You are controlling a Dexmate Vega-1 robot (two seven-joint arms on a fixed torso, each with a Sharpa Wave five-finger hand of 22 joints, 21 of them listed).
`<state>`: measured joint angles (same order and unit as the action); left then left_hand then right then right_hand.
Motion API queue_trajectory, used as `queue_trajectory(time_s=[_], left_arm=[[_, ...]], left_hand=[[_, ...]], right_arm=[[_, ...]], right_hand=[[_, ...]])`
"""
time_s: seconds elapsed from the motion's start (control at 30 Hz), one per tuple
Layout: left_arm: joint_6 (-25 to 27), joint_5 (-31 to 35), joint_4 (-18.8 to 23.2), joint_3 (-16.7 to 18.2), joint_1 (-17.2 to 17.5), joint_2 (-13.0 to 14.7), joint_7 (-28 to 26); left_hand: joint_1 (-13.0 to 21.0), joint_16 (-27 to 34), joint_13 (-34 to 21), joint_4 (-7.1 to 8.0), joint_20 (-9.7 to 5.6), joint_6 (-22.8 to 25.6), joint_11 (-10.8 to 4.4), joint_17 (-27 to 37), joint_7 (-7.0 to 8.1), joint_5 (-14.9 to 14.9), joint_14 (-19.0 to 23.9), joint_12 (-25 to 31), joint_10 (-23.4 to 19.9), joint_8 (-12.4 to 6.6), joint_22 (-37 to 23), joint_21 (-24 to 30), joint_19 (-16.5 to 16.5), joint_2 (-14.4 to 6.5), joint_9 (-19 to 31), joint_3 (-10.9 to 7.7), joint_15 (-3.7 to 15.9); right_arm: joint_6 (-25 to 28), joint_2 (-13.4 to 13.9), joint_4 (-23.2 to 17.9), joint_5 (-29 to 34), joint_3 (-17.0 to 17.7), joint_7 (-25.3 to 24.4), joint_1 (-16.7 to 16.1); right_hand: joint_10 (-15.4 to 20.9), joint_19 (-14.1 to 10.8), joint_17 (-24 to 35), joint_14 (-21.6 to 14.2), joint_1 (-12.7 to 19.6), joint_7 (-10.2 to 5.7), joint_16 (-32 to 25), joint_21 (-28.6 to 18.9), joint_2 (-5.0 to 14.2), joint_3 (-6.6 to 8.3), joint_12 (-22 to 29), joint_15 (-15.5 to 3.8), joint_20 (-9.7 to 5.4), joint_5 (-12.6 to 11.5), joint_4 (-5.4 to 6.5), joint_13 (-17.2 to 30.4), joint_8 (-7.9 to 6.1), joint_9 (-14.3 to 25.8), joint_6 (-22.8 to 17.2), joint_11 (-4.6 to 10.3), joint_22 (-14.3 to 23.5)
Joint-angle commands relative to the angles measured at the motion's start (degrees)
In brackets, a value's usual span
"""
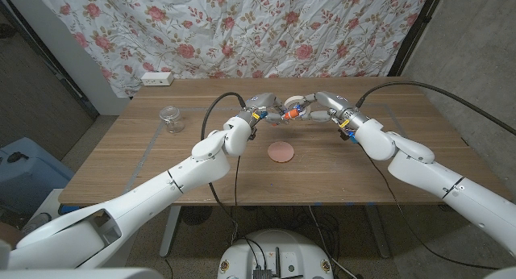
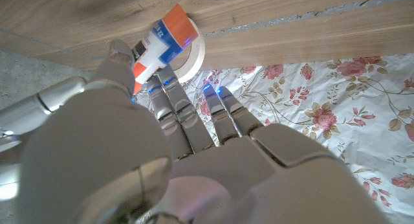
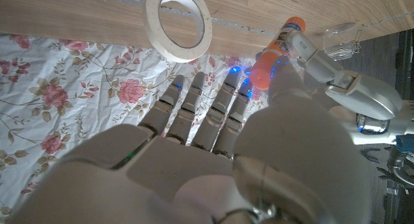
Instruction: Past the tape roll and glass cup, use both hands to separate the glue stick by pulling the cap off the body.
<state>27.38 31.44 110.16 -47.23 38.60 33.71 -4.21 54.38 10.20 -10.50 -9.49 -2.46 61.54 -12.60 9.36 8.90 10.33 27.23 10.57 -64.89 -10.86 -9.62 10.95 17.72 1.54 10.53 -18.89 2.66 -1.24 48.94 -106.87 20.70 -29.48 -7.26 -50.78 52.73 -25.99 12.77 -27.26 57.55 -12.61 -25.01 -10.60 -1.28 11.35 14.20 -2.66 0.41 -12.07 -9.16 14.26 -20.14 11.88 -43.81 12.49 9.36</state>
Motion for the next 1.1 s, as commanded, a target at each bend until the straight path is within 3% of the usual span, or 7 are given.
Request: queue_trajectory(time_s=[0.03, 0.57, 0.87, 1.1], left_arm=[[-0.1, 0.1, -0.1, 0.0, 0.0, -0.1, -0.2], [-0.7, -0.1, -0.6, 0.2, -0.3, -0.1, 0.0], [-1.1, 0.2, -1.0, -0.2, -0.8, -0.1, 0.4], [-1.2, 0.3, -1.4, -0.3, -1.0, -0.2, 0.7]], left_hand=[[0.9, -0.1, -0.2, 0.14, -3.54, 0.9, -0.23, 0.0, 0.21, 0.4, -0.1, 0.3, -0.5, -0.36, 0.0, -0.2, 0.0, -1.2, 0.2, -0.03, 7.80], [0.9, -0.1, -0.2, 0.15, -3.52, 1.0, -0.23, 0.0, 0.11, 0.4, -0.1, 0.3, -0.6, -0.39, 0.0, -0.2, -0.1, -1.3, 0.2, 0.02, 7.81], [0.9, -0.1, -0.2, 0.15, -3.51, 1.0, -0.24, 0.0, 0.24, 0.4, -0.1, 0.4, -0.6, -0.41, 0.0, -0.2, -0.1, -1.4, 0.2, 0.04, 7.84], [0.9, -0.1, -0.2, 0.15, -3.53, 1.0, -0.24, 0.0, 0.23, 0.4, -0.1, 0.3, -0.6, -0.39, 0.0, -0.2, -0.1, -1.4, 0.2, 0.08, 7.85]], right_arm=[[0.5, -0.7, 0.2, 1.1, -0.4, -1.5, 0.0], [0.1, -1.3, 0.7, 1.2, -0.7, -2.4, 0.3], [-0.3, -1.3, 1.1, 0.8, -0.7, -1.8, 0.8], [-0.8, -0.9, 1.1, 0.7, -0.5, -1.4, 1.0]], right_hand=[[0.6, -0.5, 0.2, -0.7, 1.2, -0.07, -0.4, -0.2, -0.10, 0.50, 0.3, -8.43, -0.31, -0.3, -0.09, 0.4, -0.46, 0.3, -0.7, 0.02, 0.1], [4.7, -1.0, 0.9, -2.7, 3.9, -0.05, -1.8, -0.2, 1.04, 1.36, 1.2, -8.74, -1.04, -0.2, -0.14, 1.1, -2.93, 1.1, -5.0, 0.09, 0.1], [7.6, -1.3, 1.3, -3.8, 5.1, 0.03, -2.9, -0.1, 2.20, 1.52, 1.8, -8.73, -1.38, 0.3, 0.21, 1.6, -5.14, 1.6, -8.8, 0.15, 0.1], [8.3, -1.4, 1.5, -4.2, 5.5, 0.06, -3.4, -0.1, 2.65, 1.43, 1.6, -8.73, -1.55, 0.6, 0.31, 1.5, -5.78, 1.6, -9.9, 0.16, 0.1]])
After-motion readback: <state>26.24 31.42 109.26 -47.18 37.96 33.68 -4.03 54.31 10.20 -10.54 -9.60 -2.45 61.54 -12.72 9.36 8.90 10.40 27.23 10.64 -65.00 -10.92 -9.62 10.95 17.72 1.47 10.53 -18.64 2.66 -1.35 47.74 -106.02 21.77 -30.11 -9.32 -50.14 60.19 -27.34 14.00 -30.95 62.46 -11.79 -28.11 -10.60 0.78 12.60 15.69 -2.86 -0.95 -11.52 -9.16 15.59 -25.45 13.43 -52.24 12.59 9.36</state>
